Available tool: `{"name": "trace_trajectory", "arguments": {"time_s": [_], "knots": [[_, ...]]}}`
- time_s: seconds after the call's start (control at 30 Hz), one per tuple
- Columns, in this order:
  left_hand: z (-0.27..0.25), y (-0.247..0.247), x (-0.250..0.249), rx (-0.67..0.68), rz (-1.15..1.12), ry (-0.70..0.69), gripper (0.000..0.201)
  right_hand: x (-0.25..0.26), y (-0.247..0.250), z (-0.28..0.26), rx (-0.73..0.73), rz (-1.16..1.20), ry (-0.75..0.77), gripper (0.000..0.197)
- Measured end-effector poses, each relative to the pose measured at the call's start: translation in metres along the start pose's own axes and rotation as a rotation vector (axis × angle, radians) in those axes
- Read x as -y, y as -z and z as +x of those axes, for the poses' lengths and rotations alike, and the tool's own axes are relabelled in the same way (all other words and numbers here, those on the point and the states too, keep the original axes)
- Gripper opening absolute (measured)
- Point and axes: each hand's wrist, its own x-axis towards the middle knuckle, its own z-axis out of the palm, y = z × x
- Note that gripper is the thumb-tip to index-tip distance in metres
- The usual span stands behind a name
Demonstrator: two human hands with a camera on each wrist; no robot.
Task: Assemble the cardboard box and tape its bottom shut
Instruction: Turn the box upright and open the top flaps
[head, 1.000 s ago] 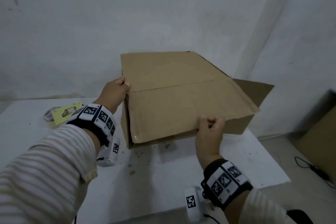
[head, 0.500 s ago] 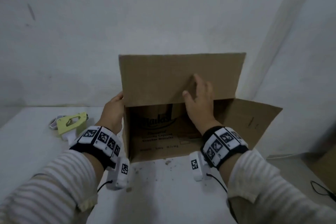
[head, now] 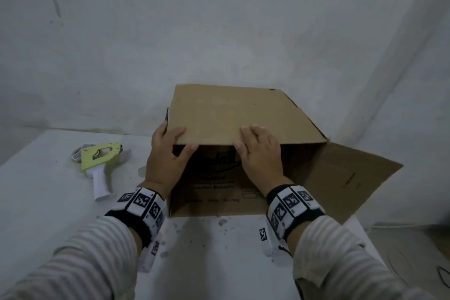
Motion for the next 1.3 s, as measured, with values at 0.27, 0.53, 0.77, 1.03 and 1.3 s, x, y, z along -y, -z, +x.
{"name": "trace_trajectory", "arguments": {"time_s": [0.27,0.53,0.77,1.03,1.3], "knots": [[0.004,0.003,0.009,-0.102,0.105,-0.164,0.056,-0.053,-0.002,-0.02,-0.3,0.163,-0.335,0.044],[0.007,-0.007,0.028,-0.17,0.098,-0.192,0.064,-0.089,0.007,-0.022,-0.485,0.509,-0.603,0.05],[0.0,-0.006,0.025,-0.143,0.162,-0.124,0.069,-0.1,0.015,-0.016,-0.452,0.54,-0.617,0.044],[0.026,0.018,0.014,0.013,0.146,-0.078,0.067,-0.1,0.037,-0.014,-0.414,0.54,-0.605,0.05],[0.097,0.064,-0.047,0.135,0.3,-0.022,0.059,-0.125,0.099,0.022,-0.377,0.546,-0.461,0.046]]}}
